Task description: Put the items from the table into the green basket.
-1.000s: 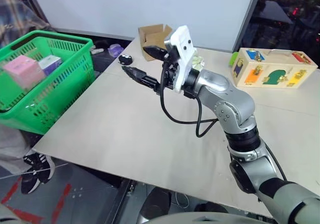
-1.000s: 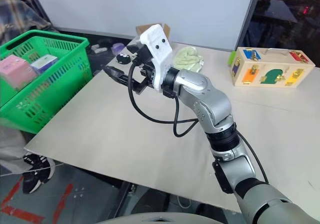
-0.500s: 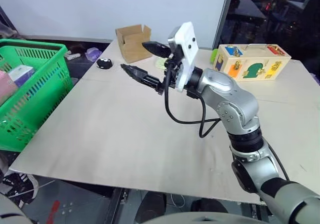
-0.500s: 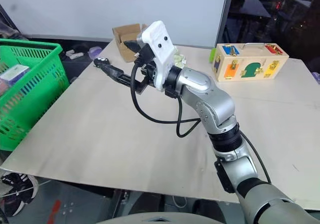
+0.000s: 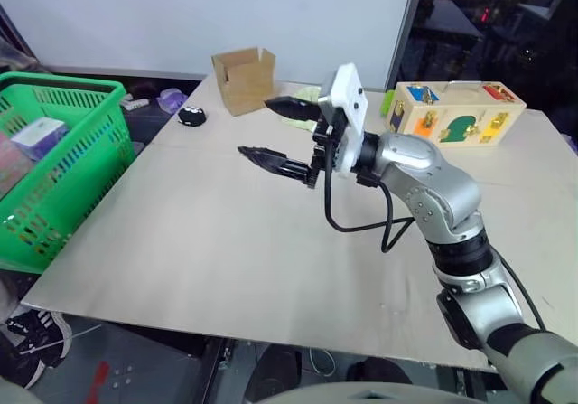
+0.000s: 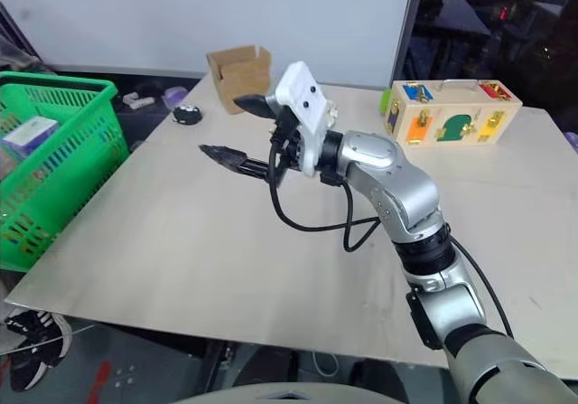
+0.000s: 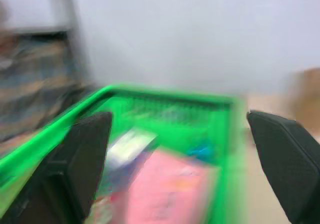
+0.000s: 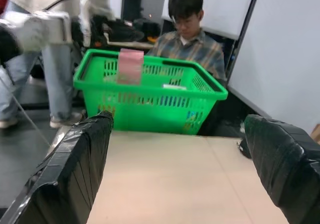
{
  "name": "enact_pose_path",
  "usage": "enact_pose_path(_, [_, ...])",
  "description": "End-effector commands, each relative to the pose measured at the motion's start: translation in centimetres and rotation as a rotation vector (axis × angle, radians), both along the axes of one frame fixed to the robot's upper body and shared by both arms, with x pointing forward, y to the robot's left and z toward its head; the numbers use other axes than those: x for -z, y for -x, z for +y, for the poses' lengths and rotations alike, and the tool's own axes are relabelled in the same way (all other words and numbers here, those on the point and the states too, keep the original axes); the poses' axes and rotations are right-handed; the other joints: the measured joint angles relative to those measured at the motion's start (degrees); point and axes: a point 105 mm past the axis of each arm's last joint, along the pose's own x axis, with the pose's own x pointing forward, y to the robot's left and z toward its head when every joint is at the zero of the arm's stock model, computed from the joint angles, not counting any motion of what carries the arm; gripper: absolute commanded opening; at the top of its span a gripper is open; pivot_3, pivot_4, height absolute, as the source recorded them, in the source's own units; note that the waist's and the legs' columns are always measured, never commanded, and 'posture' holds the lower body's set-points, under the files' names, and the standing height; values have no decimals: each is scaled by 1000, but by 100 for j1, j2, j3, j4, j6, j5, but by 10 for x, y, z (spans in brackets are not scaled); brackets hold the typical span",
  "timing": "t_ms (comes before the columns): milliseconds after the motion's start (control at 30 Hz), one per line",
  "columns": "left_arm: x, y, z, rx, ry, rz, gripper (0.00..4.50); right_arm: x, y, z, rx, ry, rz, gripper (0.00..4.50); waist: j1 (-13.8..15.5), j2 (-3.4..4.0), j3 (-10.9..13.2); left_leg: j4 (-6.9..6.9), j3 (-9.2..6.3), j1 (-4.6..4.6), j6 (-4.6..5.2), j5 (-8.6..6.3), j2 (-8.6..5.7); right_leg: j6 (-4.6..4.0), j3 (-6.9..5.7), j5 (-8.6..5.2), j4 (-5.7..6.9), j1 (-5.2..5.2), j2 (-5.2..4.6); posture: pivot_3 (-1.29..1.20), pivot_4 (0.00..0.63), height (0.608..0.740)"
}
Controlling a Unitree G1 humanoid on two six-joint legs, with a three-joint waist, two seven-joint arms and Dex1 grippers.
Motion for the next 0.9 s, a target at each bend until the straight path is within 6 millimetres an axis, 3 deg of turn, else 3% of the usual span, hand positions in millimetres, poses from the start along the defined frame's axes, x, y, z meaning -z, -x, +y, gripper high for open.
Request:
enact_pose_path(33, [1,3,-81,188,8,-15,4491,14,-20,-32,161,47,3,4500,6,-12,-8,1,1,3,2,-2,-5,0,6,1,-2,1,-6,296,0,740])
enact_pose_path(133, [25,1,-117,230,44,34,4491,27,-33,-57,295,74,33,4500,15,-20,-13,6,0,5,4,-2,-8,-1,8,2,3,4,0,274,0,740])
enact_pose_path(233, [64,-9,-171,294,66,131,4491,47,-45,-108,528,101,75,4500,84,24,-29,5,-1,23,4,-1,-5,-7,13,5,0,23,29,211,0,740])
enact_pose_path(400, [88,-15,-219,398,77,206,4491,76,-27,-165,761,171,85,4500,83,52,-21,-6,20,66,11,-3,-29,-7,44,2,3,47,54,118,0,740])
enact_pose_path(533, [99,-14,-238,454,98,248,4491,97,-5,-190,869,228,118,4500,-155,79,-20,-7,23,84,12,-4,-27,-8,71,1,4,50,73,57,0,740])
enact_pose_path(700, [118,1,-255,543,74,335,4491,115,23,-203,909,264,176,4500,-522,89,-13,-6,20,106,13,-4,-32,-8,110,1,-1,59,95,-1,0,740])
enact_pose_path(900, [142,16,-262,596,59,421,4491,128,32,-211,915,291,203,4500,-768,95,-5,-3,20,151,16,-6,-35,-13,131,-6,-1,77,118,-22,0,740])
